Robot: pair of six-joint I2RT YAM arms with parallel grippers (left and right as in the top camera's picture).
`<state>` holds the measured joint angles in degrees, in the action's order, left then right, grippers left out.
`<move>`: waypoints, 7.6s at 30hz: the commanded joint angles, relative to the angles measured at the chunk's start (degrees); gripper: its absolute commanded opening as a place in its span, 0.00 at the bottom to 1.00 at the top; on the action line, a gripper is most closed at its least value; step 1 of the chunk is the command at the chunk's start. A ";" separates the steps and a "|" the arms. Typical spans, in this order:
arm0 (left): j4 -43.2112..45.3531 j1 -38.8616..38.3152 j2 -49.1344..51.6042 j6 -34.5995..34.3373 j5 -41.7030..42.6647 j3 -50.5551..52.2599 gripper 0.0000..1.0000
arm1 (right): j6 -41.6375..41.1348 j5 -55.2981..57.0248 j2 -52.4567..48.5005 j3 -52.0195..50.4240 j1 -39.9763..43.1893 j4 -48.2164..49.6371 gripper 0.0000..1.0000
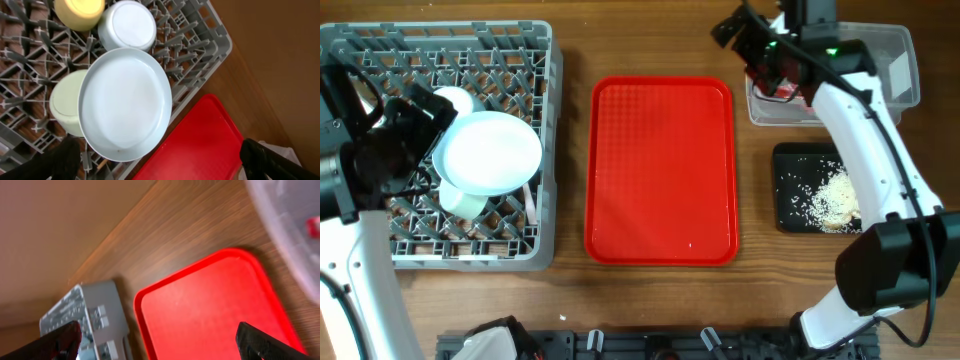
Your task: Sort waste into correct bins and load items into the dishwasher rack
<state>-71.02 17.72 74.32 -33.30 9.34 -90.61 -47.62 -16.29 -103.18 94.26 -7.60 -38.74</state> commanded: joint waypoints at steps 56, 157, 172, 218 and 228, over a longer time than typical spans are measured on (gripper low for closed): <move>18.21 15.13 30.25 17.40 29.86 9.97 0.04 | 0.98 15.67 0.46 -0.15 1.36 -3.37 1.00; 8.87 -26.51 -4.15 16.09 -2.97 6.38 1.00 | 0.96 15.67 0.46 -0.15 1.36 -3.37 1.00; -9.46 -38.99 -14.47 15.87 5.66 6.38 1.00 | 0.96 15.67 0.46 -0.15 1.36 -3.37 1.00; 34.95 -36.02 -51.56 16.57 -14.82 58.93 1.00 | 0.98 15.69 0.46 -0.15 1.36 -3.37 1.00; 65.55 -31.82 -62.34 22.62 -13.33 78.95 1.00 | 0.96 15.69 0.46 -0.15 1.36 -3.37 1.00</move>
<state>-8.60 -15.51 14.00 -12.62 -4.43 -14.63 -47.42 -1.41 -103.18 94.15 -6.42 -42.19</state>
